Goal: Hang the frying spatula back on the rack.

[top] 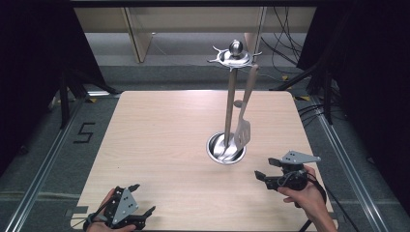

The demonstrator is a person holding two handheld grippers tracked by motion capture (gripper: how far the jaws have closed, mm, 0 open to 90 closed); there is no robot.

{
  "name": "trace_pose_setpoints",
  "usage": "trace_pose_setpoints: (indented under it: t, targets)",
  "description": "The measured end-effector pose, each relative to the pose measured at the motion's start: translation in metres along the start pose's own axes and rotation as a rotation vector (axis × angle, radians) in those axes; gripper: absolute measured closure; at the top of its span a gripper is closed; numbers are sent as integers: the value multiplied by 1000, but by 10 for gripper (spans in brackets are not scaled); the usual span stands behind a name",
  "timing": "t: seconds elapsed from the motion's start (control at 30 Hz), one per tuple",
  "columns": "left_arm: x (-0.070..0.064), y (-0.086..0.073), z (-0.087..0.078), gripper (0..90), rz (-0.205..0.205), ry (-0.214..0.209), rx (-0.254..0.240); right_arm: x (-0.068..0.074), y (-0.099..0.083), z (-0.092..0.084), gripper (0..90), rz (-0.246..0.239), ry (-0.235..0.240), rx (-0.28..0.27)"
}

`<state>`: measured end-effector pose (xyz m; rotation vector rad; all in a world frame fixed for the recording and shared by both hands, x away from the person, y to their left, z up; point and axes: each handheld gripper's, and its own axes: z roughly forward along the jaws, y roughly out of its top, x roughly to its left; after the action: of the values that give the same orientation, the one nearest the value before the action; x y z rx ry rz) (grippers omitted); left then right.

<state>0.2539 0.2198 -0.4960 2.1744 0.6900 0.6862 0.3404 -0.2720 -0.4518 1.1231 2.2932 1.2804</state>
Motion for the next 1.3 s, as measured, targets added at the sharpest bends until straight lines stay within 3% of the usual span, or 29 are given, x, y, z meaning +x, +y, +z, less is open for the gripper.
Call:
trace_pose_setpoints:
  t: [0.07, 0.1, 0.17, 0.23, 0.3, 0.4, 0.43, 0.47, 0.53, 0.63, 0.7, 0.77, 0.83, 0.87, 0.9, 1.0, 1.07, 1.13, 1.2, 1.27, 1.3]
  targets:
    - [0, 0, 0, 150, 0, 0, 0, -1, -2, 1, 250, -6, 14, -2]
    - [0, 0, 0, 150, -1, -2, -1, 2, -4, 0, 250, 25, 8, 23]
    - [1, 0, 0, 150, 13, -7, 12, 0, -7, 1, 250, -1, 15, 20]
    - [1, 0, 0, 150, 14, -4, 12, 3, -9, 1, 249, 17, 14, 34]
    - [1, 0, -1, 150, 15, 3, 10, 2, -11, 2, 249, -5, 10, 29]
    - [1, 0, -1, 150, 15, 1, 12, 6, -15, 3, 249, 26, 22, 42]
    - [1, 0, 0, 150, 13, -8, 14, 4, -17, 3, 249, -2, 16, 43]
    - [1, 0, 0, 150, 16, -1, 14, 7, -18, 3, 249, 29, 21, 43]
    - [0, 0, 0, 150, 2, -3, 3, 5, -20, 3, 249, 1, 21, 46]
    - [1, 0, 0, 150, 16, -2, 13, 7, -24, 3, 249, 25, 20, 48]
    - [-1, 0, 0, 150, -4, -5, -2, 5, -27, 4, 249, 9, 30, 46]
    - [0, 0, 0, 150, 2, -3, 2, 9, -29, 1, 249, 42, 21, 62]
    - [-1, 0, 0, 150, -4, -6, 0, 6, -31, 2, 249, 13, 20, 55]
    - [0, 0, 0, 150, 2, -5, 4, 9, -33, 2, 248, 41, 27, 61]
    - [-1, 0, 1, 150, 1, 1, -5, 7, -33, 3, 247, 8, 34, 51]
    - [0, 0, 0, 150, 0, -1, 1, 12, -35, 1, 246, 36, 21, 62]
    - [0, 0, 0, 150, 1, -1, 1, 11, -36, 0, 244, 10, 25, 66]
    - [0, 0, 0, 150, 0, 0, -1, 14, -37, 0, 242, 38, 32, 66]
    - [0, 0, 0, 150, 1, -1, 1, 14, -38, -1, 240, 12, 17, 64]
    - [0, 0, 0, 150, 1, -2, 1, 16, -39, -1, 237, 26, 28, 75]
    - [0, 0, 0, 150, 1, -2, 1, 15, -40, -1, 235, 10, 34, 63]
